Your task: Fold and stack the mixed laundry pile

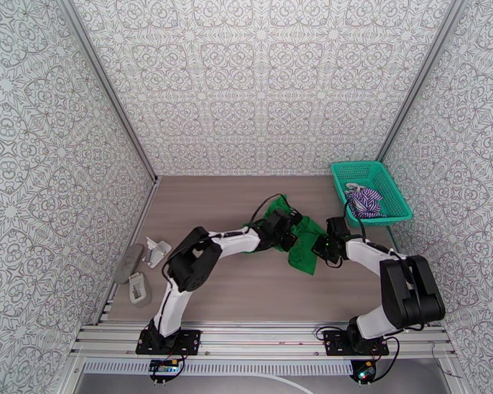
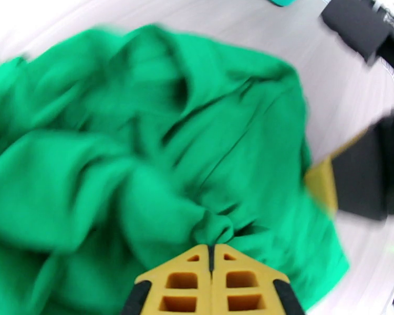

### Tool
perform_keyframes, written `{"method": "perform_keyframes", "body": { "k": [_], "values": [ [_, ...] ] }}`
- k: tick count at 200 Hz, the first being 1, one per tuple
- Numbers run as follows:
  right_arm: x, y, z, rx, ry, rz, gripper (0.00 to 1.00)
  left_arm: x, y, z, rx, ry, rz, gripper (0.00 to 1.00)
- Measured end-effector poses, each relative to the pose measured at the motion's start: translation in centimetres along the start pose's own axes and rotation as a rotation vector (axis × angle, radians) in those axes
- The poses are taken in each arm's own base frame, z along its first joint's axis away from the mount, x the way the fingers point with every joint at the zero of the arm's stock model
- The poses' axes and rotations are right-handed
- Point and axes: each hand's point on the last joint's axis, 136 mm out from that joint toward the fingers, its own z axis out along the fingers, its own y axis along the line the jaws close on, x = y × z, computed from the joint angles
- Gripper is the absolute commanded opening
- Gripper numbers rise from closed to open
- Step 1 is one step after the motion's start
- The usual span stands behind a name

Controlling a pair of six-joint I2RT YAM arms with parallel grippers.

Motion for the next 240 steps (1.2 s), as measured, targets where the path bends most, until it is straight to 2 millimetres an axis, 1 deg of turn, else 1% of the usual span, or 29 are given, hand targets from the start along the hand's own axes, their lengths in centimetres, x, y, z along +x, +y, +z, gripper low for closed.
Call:
{"method": "perform_keyframes", "body": {
  "k": [14,33,35,38,40,43,47,55,56,66,71,82,84,90,92,93,99,101,109,118,135,150,166,178,191,193,212,226,240],
  "values": [
    [-1.6,1.2,-1.8,-0.031,-0.076,-0.033,0.0,-2.2,0.7,-3.0,0.005,-0.078,-0.02,0.0],
    [-4.5,3.3,-5.2,-0.081,-0.204,-0.081,0.0,-6.5,1.6,-8.6,0.009,-0.223,-0.032,0.0],
    [-4.8,3.6,-5.8,-0.089,-0.22,-0.087,0.0,-7.1,1.6,-9.6,0.009,-0.247,-0.031,0.0],
    [-5.4,4.0,-6.5,-0.096,-0.247,-0.095,0.0,-7.3,1.7,-9.9,0.01,-0.254,-0.03,0.0],
    [-5.6,4.2,-6.8,-0.101,-0.256,-0.096,0.0,-8.1,1.8,-11.1,0.008,-0.282,-0.028,0.0],
    [-6.1,4.5,-7.6,-0.111,-0.281,-0.105,0.0,-8.5,1.8,-11.7,0.008,-0.295,-0.027,0.0],
    [-6.8,5.1,-8.8,-0.124,-0.32,-0.116,0.0,-9.6,1.8,-13.6,0.007,-0.336,-0.022,0.0],
    [-8.2,6.2,-11.5,-0.147,-0.395,-0.141,0.0,-10.8,1.8,-15.9,0.004,-0.384,-0.011,0.0],
    [-8.3,6.3,-11.8,-0.148,-0.402,-0.145,0.0,-11.1,1.7,-16.6,0.004,-0.398,-0.005,0.0],
    [-9.7,7.6,-15.2,-0.172,-0.489,-0.172,0.0,-12.2,1.2,-19.3,0.002,-0.443,0.02,0.0],
    [-10.4,8.3,-17.3,-0.186,-0.537,-0.188,0.0,-12.7,0.6,-21.2,0.003,-0.47,0.044,0.0],
    [-11.5,9.6,-21.3,-0.214,-0.621,-0.213,0.0,-13.4,-0.6,-23.9,0.003,-0.505,0.092,0.0],
    [-11.7,9.9,-22.5,-0.222,-0.645,-0.222,0.0,-13.5,-1.0,-24.7,0.003,-0.512,0.109,0.0],
    [-12.1,10.5,-24.7,-0.237,-0.688,-0.234,0.0,-13.6,-2.0,-26.1,0.003,-0.522,0.143,0.0],
    [-12.3,10.8,-25.9,-0.244,-0.712,-0.241,0.0,-13.5,-2.3,-26.5,0.003,-0.524,0.154,0.0],
    [-12.3,10.8,-25.9,-0.244,-0.712,-0.241,0.0,-13.5,-2.4,-26.6,0.003,-0.523,0.159,0.0],
    [-12.6,11.5,-28.9,-0.268,-0.769,-0.256,0.0,-13.7,-4.0,-28.4,0.011,-0.538,0.204,0.0],
    [-12.6,11.6,-29.3,-0.271,-0.776,-0.257,0.0,-13.7,-4.4,-28.8,0.013,-0.539,0.213,0.0],
    [-12.6,12.4,-32.9,-0.3,-0.835,-0.276,0.0,-14.1,-6.5,-31.0,0.032,-0.557,0.272,0.0],
    [-12.5,13.0,-36.1,-0.326,-0.885,-0.291,0.0,-14.4,-8.3,-33.0,0.049,-0.575,0.316,0.0],
    [-12.1,13.8,-40.9,-0.369,-0.953,-0.304,0.0,-15.3,-10.4,-36.7,0.063,-0.622,0.371,0.0],
    [-11.8,14.6,-43.2,-0.4,-0.964,-0.315,0.0,-15.7,-10.8,-38.7,0.047,-0.636,0.391,0.0],
    [-12.3,15.4,-43.2,-0.409,-0.939,-0.32,0.0,-16.3,-10.1,-39.1,0.025,-0.623,0.382,0.0],
    [-13.4,16.3,-41.7,-0.406,-0.892,-0.321,0.0,-17.1,-7.6,-38.5,-0.021,-0.601,0.335,0.0],
    [-14.8,17.5,-38.8,-0.402,-0.82,-0.321,0.0,-17.7,-3.7,-37.1,-0.076,-0.57,0.26,0.0],
    [-15.1,17.8,-38.1,-0.403,-0.803,-0.321,0.0,-17.8,-2.7,-36.6,-0.089,-0.559,0.239,0.0],
    [-17.5,19.7,-32.4,-0.408,-0.691,-0.315,0.0,-17.7,3.8,-33.0,-0.157,-0.483,0.126,0.0],
    [-19.2,20.9,-28.0,-0.419,-0.622,-0.299,0.0,-17.8,7.1,-30.9,-0.181,-0.441,0.077,0.0],
    [-20.6,21.9,-25.1,-0.434,-0.586,-0.285,0.0,-18.5,9.2,-29.8,-0.203,-0.426,0.056,0.0]
  ]
}}
